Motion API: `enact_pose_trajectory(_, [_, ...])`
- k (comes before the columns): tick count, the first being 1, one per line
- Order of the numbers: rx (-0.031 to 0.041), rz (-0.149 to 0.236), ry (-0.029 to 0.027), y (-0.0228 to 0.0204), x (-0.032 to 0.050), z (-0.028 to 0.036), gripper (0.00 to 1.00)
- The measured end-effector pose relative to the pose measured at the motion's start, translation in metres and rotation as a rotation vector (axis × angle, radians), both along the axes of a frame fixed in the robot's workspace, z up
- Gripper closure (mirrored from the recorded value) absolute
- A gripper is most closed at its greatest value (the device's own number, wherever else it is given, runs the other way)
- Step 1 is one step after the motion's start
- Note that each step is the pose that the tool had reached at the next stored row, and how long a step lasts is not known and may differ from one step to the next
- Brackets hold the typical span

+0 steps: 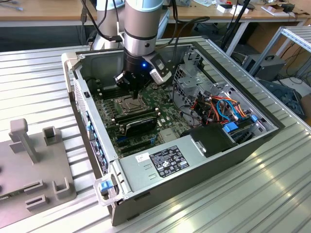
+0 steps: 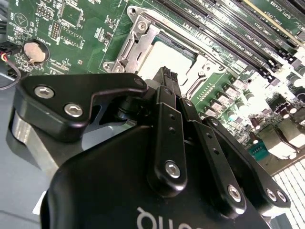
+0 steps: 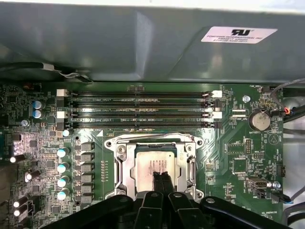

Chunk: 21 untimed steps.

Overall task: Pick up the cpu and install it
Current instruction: 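Install the first cpu locking lever, then install the second cpu locking lever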

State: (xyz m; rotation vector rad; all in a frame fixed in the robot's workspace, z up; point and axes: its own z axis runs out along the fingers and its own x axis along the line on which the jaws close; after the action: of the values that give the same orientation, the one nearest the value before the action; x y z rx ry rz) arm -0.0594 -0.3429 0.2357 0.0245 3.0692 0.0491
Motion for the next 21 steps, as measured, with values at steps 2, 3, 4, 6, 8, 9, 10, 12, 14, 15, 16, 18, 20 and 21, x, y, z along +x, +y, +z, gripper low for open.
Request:
enact_pose_trajectory(2, [0.0003,0.000,-0.0002,0.0000,0.0000,0.0002,0.89])
enact_pose_trajectory(3, [0.0001,0.000,0.0008,0.0000,0.0001,0.0002,0.89])
enact_pose_trajectory(4, [-0.0003,0.000,0.0073,-0.0001,0.0001,0.0004,0.89])
enact_pose_trajectory(6, [-0.0001,0.000,0.0074,0.0000,0.0000,0.0003,0.89])
enact_pose_trajectory(8, [0.0001,0.000,0.0104,0.0000,0.0000,0.0002,0.89])
enact_pose_trajectory(9, [0.0001,0.000,0.0104,0.0000,0.0000,0.0002,0.89])
enact_pose_trajectory(10, [0.0000,0.000,0.0105,0.0000,0.0000,0.0003,0.89])
enact_pose_trajectory(12, [0.0000,0.000,0.0107,0.0000,0.0000,0.0003,0.89])
enact_pose_trajectory(14, [0.0001,0.000,0.0108,0.0000,0.0000,0.0002,0.89])
enact_pose_trajectory(15, [0.0001,0.000,0.0110,0.0000,0.0000,0.0002,0.89])
enact_pose_trajectory(16, [0.0000,0.000,0.0111,0.0000,0.0000,0.0003,0.89])
enact_pose_trajectory(18, [0.0000,0.000,0.0112,0.0000,0.0000,0.0003,0.89])
enact_pose_trajectory(20, [0.0000,0.000,0.0137,0.0000,0.0000,0.0003,0.89])
enact_pose_trajectory(21, [0.0000,0.000,0.0162,0.0000,0.0000,0.0003,0.89])
